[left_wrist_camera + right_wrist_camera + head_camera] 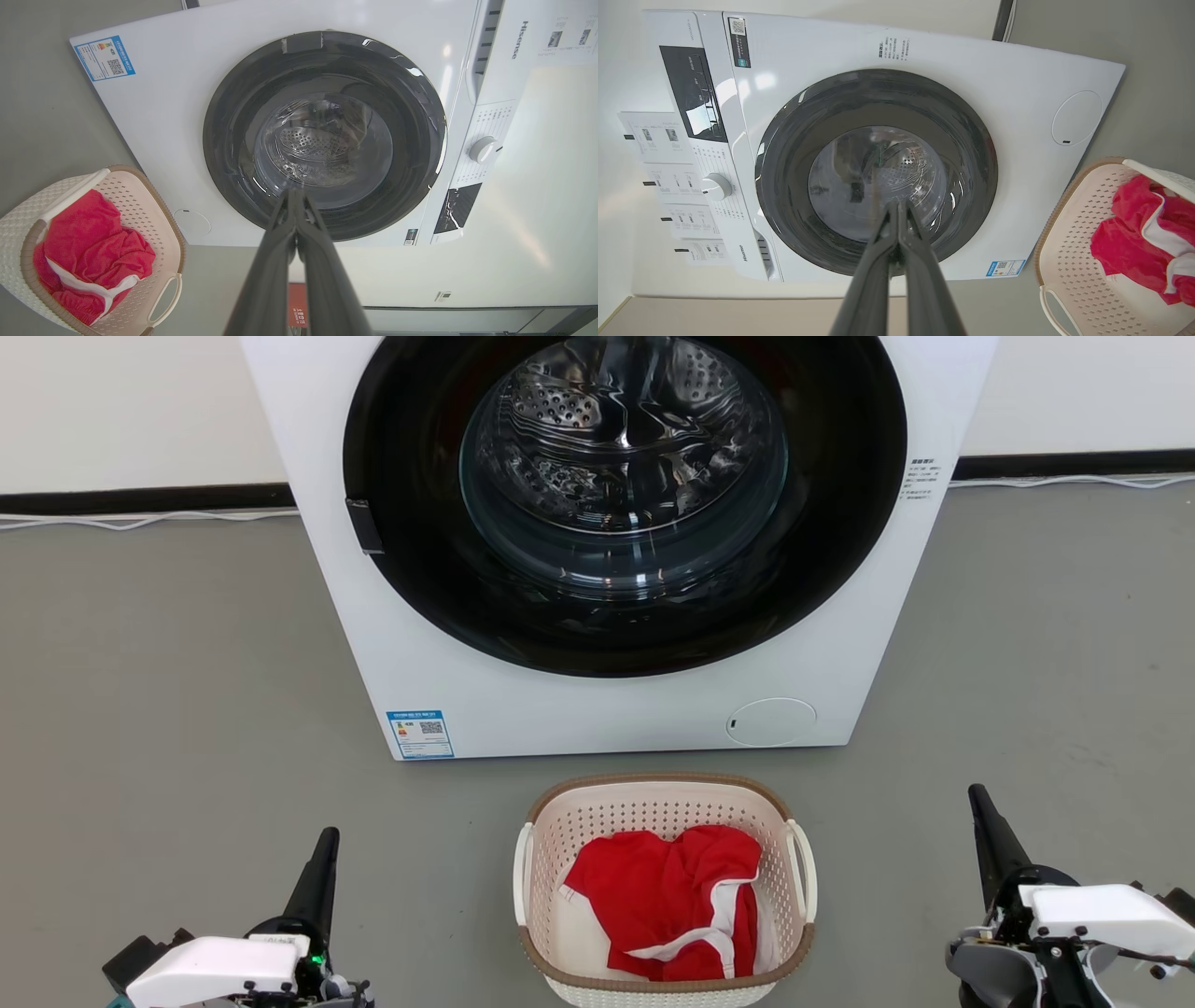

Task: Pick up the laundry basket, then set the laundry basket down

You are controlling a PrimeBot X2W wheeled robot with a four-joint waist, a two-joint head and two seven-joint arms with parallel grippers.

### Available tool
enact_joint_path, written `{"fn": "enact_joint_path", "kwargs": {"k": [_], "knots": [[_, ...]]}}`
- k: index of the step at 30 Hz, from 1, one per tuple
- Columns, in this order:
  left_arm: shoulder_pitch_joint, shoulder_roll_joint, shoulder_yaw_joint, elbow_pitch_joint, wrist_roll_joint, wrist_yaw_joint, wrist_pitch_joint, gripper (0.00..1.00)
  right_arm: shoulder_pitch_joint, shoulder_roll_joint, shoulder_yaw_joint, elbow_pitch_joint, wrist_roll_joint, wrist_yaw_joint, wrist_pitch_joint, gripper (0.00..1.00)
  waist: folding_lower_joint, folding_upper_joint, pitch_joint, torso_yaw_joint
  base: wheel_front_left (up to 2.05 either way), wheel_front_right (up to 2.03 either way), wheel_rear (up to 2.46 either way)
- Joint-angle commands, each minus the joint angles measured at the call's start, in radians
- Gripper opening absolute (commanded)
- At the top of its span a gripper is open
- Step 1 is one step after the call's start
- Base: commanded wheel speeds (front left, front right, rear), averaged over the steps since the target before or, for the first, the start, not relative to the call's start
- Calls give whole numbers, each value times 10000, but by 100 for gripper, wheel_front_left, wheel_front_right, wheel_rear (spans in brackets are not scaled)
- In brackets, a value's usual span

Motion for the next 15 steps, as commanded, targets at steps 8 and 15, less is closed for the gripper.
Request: {"fn": "enact_joint_path", "kwargs": {"k": [8, 15], "knots": [[-571, 144, 434, -477, -1018, -240, 312, 0, -62, 10, 92, -564, 1256, 73, 385, 0, 0, -1, 24, 37, 0, 0, 0], [-575, 145, 441, -488, -1069, -247, 326, 0, -61, 13, 88, -577, 1320, 73, 399, 0, 0, -1, 26, 39, 0, 0, 0]]}}
